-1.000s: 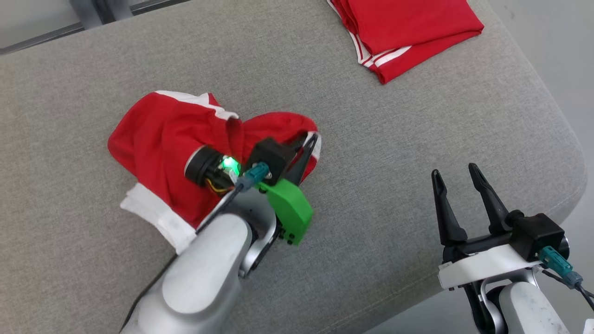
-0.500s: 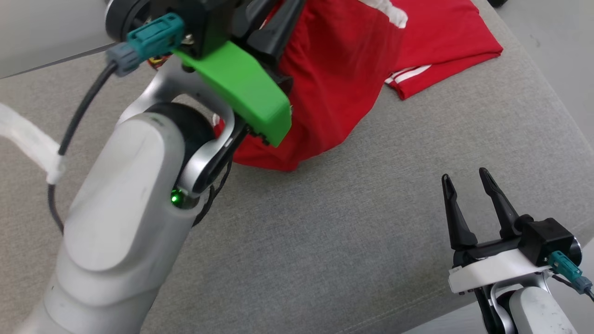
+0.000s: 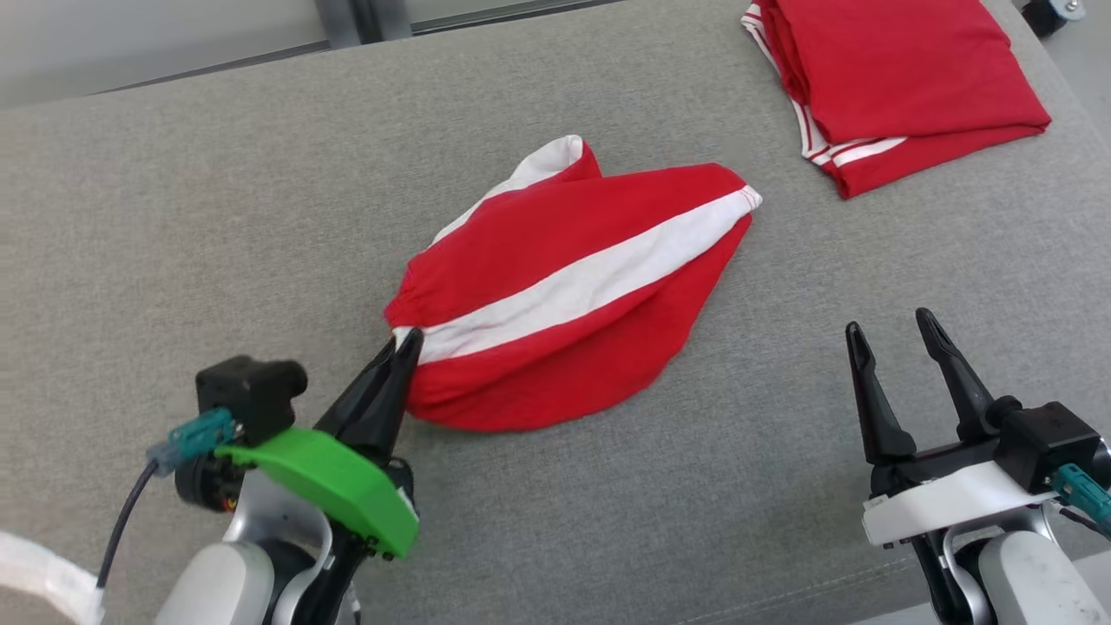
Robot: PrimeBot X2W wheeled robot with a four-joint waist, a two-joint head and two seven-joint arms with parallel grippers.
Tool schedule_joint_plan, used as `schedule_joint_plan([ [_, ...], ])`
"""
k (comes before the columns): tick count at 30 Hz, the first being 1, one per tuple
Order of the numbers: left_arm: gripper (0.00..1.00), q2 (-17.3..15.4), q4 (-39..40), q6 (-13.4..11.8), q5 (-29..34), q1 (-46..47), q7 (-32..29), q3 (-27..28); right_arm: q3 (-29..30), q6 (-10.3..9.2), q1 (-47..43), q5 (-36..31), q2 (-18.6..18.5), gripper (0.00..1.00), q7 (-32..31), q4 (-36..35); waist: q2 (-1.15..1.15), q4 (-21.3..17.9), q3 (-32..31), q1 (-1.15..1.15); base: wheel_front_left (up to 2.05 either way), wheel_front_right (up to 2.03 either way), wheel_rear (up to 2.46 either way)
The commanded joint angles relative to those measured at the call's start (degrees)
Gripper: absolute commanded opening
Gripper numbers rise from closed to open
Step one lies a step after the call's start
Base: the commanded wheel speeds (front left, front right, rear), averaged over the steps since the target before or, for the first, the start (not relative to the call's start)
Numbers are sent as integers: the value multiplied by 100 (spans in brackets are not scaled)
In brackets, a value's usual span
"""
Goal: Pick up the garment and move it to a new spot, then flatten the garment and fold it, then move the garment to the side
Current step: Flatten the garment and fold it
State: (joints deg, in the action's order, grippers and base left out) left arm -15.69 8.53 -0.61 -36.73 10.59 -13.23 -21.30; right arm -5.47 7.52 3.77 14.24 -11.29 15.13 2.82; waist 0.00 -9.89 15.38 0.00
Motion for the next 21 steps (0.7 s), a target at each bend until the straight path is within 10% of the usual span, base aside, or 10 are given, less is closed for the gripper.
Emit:
schedule_joint_plan([
  [1, 0, -53, -81, -18, -83, -165, 178, 95, -33, -9, -5, 65, -62, 100, -1, -1, 0, 183, 40, 0, 0, 0, 0],
  [11, 0, -143, -990, 86, -189, -486, 1060, 592, -553, -8, 393, 881, -453, 100, -1, 299, 0, 539, 57, 0, 0, 0, 0],
  [21, 0, -68, -1792, 258, -199, -106, 1394, 634, -2445, -8, 1542, 2620, -1158, 100, -1, 835, 0, 728, 143, 0, 0, 0, 0],
])
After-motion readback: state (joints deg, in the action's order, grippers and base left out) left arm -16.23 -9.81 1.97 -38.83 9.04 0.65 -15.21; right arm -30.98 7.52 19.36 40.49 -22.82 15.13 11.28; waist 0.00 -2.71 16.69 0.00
